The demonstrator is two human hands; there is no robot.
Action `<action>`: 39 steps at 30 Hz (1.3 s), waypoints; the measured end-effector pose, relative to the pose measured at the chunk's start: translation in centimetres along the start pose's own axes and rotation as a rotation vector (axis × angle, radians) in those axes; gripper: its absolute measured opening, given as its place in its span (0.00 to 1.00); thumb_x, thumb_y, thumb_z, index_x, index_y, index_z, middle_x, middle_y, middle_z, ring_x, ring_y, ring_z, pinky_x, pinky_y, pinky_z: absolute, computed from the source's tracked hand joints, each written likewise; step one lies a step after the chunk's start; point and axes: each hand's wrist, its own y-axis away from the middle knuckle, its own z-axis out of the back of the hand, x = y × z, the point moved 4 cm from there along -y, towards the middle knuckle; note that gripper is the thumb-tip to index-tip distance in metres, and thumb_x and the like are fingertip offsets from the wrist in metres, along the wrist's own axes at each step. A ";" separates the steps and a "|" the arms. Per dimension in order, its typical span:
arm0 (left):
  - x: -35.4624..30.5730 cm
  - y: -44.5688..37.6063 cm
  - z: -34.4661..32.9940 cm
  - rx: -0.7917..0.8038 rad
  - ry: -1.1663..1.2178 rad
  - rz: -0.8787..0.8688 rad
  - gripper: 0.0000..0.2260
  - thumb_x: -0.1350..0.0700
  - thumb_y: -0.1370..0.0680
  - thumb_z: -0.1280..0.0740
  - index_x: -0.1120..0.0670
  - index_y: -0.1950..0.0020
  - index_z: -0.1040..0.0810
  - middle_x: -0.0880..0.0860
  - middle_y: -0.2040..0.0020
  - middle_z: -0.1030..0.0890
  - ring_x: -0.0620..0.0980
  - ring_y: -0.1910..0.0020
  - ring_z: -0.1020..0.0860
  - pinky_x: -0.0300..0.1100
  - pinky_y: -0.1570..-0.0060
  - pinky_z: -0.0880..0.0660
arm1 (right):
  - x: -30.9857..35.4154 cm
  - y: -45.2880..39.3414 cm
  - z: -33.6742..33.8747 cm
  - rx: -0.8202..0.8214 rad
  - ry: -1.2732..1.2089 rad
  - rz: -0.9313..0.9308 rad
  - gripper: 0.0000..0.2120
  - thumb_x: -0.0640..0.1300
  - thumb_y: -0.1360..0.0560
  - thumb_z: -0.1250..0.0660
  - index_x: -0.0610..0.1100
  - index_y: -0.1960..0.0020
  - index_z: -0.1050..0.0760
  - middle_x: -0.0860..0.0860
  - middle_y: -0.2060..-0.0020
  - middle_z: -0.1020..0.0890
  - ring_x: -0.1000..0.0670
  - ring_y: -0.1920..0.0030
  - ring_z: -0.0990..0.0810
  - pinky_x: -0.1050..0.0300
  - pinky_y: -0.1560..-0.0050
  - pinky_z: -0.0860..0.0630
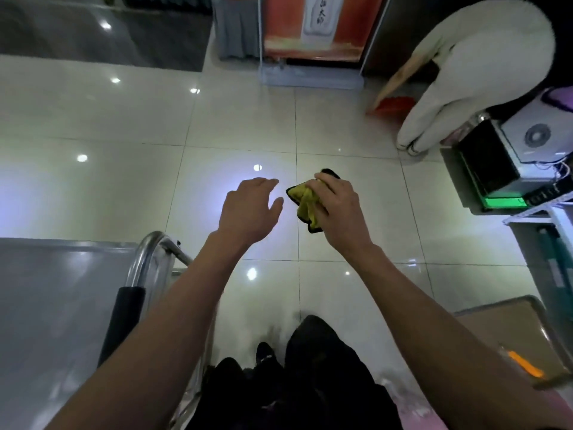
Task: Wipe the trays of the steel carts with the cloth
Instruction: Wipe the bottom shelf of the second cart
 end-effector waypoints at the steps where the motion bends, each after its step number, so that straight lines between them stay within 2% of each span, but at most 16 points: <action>1: 0.2 -1.6 0.3 -0.007 0.002 0.003 0.22 0.46 0.17 0.40 0.49 0.24 0.32 0.50 0.26 0.29 0.54 0.27 0.32 0.51 0.35 0.32 | -0.4 -1.9 -0.5 0.007 -0.011 0.004 0.16 0.37 0.22 0.34 0.44 0.35 0.23 0.47 0.31 0.25 0.39 0.38 0.26 0.44 0.44 0.26; 11: 6.5 -19.3 3.1 -0.023 -0.057 0.210 0.22 0.46 0.17 0.41 0.50 0.24 0.32 0.49 0.27 0.28 0.52 0.27 0.33 0.53 0.34 0.31 | -4.9 -22.8 -7.3 0.125 -0.135 0.165 0.19 0.36 0.23 0.34 0.46 0.33 0.25 0.50 0.32 0.26 0.43 0.37 0.28 0.43 0.41 0.29; 18: 14.8 -24.8 5.3 -0.085 0.018 0.472 0.21 0.47 0.18 0.40 0.49 0.25 0.31 0.50 0.28 0.27 0.53 0.28 0.32 0.52 0.34 0.31 | -1.6 -35.8 -13.3 0.271 -0.219 0.354 0.19 0.34 0.24 0.35 0.46 0.36 0.24 0.49 0.35 0.25 0.42 0.41 0.27 0.42 0.41 0.29; 22: 22.1 -26.0 6.7 -0.134 0.065 0.639 0.22 0.47 0.18 0.40 0.49 0.25 0.30 0.50 0.28 0.27 0.54 0.28 0.31 0.52 0.33 0.32 | 3.2 -41.9 -19.2 0.390 -0.246 0.468 0.20 0.33 0.25 0.36 0.48 0.37 0.24 0.52 0.35 0.26 0.44 0.41 0.28 0.43 0.43 0.28; 28: 33.4 -26.1 10.5 -0.263 0.121 0.833 0.21 0.47 0.19 0.38 0.50 0.26 0.29 0.51 0.28 0.26 0.55 0.28 0.31 0.53 0.31 0.32 | 14.2 -49.3 -27.5 0.495 -0.288 0.680 0.23 0.31 0.29 0.33 0.49 0.38 0.24 0.53 0.36 0.24 0.44 0.40 0.27 0.43 0.45 0.27; 31: 37.1 -24.9 13.3 -0.386 0.129 0.901 0.21 0.49 0.20 0.36 0.52 0.27 0.26 0.52 0.30 0.24 0.55 0.29 0.29 0.51 0.33 0.32 | 19.9 -52.2 -30.3 0.533 -0.326 0.803 0.23 0.33 0.29 0.31 0.48 0.37 0.24 0.52 0.36 0.24 0.42 0.39 0.26 0.42 0.43 0.27; 34: 40.0 -23.6 15.7 -0.508 0.142 0.952 0.20 0.53 0.20 0.32 0.56 0.29 0.23 0.55 0.32 0.22 0.57 0.31 0.26 0.53 0.37 0.28 | 24.9 -54.3 -32.4 0.557 -0.372 0.916 0.22 0.33 0.29 0.30 0.45 0.36 0.23 0.48 0.36 0.23 0.40 0.41 0.25 0.43 0.42 0.27; 39: 45.9 -22.1 17.0 -0.374 0.150 1.190 0.22 0.45 0.17 0.41 0.48 0.23 0.33 0.49 0.25 0.30 0.52 0.27 0.34 0.51 0.33 0.34 | 31.5 -56.9 -37.1 0.667 -0.358 1.079 0.20 0.33 0.26 0.34 0.41 0.35 0.23 0.45 0.33 0.24 0.37 0.39 0.26 0.39 0.41 0.27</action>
